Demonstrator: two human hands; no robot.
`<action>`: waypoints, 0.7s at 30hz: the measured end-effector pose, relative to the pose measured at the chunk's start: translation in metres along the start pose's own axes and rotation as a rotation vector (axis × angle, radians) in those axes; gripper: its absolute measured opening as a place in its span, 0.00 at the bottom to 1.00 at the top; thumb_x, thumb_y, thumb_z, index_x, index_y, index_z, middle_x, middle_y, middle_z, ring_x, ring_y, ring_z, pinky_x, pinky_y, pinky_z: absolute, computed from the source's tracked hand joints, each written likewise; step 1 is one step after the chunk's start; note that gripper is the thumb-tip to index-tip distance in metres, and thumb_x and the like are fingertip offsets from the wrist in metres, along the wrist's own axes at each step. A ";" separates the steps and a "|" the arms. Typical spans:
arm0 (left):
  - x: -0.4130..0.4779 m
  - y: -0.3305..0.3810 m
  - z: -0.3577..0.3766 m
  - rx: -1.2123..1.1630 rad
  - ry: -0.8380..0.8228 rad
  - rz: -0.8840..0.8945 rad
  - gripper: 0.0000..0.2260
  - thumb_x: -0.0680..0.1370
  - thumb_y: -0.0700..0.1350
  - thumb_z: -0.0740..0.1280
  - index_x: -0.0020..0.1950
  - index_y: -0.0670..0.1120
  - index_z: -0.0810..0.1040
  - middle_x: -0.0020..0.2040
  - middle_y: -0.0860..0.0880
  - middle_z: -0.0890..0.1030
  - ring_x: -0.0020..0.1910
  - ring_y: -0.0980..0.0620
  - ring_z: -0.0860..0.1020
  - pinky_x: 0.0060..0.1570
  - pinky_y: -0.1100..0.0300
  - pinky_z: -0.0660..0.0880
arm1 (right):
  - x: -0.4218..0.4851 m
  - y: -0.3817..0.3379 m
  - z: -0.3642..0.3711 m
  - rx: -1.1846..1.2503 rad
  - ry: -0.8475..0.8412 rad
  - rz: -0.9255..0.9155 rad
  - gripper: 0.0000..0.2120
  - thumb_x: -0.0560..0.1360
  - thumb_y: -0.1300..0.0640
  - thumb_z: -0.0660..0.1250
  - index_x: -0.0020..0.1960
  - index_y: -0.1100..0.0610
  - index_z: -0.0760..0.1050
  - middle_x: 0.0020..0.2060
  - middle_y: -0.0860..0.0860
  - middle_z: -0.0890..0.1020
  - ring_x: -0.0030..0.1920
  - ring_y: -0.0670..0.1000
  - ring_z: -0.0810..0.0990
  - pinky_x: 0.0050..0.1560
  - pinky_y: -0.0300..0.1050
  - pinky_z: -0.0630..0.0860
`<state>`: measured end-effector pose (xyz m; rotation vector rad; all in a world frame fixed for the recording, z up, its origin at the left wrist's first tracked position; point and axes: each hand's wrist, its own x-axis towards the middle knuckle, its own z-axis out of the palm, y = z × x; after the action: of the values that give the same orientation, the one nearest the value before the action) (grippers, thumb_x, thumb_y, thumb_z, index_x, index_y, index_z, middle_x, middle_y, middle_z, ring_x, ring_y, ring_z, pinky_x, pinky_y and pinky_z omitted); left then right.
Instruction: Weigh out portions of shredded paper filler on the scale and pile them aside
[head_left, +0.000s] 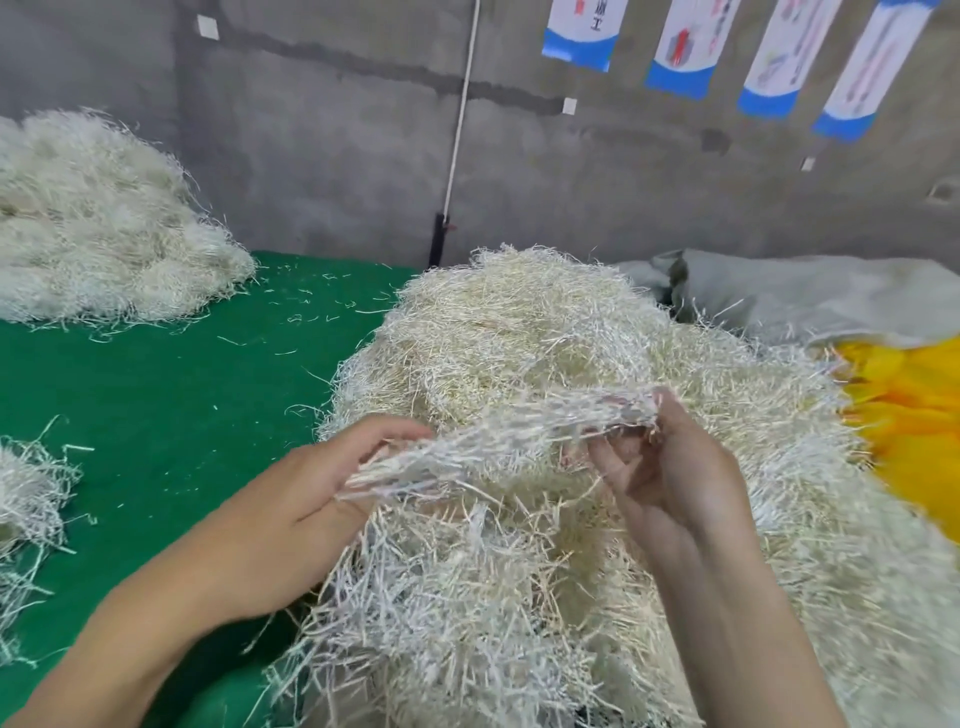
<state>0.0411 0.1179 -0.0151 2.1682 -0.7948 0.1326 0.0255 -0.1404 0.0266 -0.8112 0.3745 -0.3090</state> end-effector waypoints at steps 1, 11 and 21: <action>0.000 0.001 -0.001 -0.021 0.040 -0.012 0.28 0.79 0.40 0.58 0.60 0.77 0.66 0.52 0.71 0.78 0.39 0.64 0.78 0.34 0.70 0.72 | 0.003 -0.004 -0.001 0.045 0.031 0.039 0.07 0.82 0.60 0.60 0.57 0.62 0.75 0.46 0.57 0.81 0.31 0.46 0.82 0.32 0.40 0.80; 0.007 -0.006 0.001 -0.239 0.227 -0.179 0.25 0.77 0.33 0.59 0.49 0.66 0.80 0.24 0.54 0.74 0.20 0.59 0.62 0.19 0.67 0.60 | 0.002 -0.007 -0.020 -1.237 -0.340 -0.468 0.25 0.67 0.22 0.58 0.57 0.34 0.71 0.44 0.28 0.77 0.44 0.30 0.78 0.41 0.31 0.74; 0.006 0.001 0.001 -0.114 0.060 -0.258 0.27 0.78 0.39 0.62 0.41 0.76 0.78 0.41 0.66 0.83 0.26 0.52 0.71 0.26 0.68 0.67 | -0.001 -0.045 -0.024 -1.237 -0.463 -0.272 0.39 0.55 0.29 0.76 0.45 0.63 0.77 0.30 0.55 0.81 0.26 0.48 0.76 0.35 0.33 0.78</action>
<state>0.0452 0.1129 -0.0129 2.1266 -0.4718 0.0198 0.0090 -0.1848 0.0454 -2.1105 -0.0334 -0.1003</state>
